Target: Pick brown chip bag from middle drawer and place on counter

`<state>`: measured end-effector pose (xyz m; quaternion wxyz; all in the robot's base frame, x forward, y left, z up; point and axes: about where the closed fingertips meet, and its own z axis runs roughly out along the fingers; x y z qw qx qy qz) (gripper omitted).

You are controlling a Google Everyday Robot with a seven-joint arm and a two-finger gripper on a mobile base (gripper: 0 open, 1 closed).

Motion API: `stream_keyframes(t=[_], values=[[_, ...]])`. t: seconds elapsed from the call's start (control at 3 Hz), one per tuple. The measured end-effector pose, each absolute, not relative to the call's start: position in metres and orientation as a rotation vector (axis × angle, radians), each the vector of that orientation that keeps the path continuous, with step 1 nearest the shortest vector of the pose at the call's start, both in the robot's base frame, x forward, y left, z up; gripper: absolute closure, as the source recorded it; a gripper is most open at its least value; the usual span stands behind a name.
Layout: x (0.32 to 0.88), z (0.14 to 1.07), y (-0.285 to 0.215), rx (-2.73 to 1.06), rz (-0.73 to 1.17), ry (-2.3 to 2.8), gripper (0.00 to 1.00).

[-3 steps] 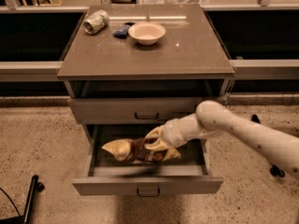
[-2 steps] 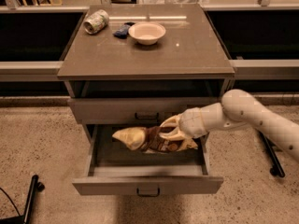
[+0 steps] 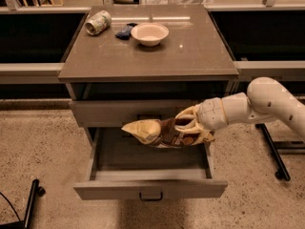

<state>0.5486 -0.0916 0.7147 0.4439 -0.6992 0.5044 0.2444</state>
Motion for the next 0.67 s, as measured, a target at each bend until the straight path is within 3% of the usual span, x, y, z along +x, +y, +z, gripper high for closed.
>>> stream_keyframes(t=[0.67], values=[[0.572, 0.782, -0.148, -1.869, 0.27, 1.285, 1.0]])
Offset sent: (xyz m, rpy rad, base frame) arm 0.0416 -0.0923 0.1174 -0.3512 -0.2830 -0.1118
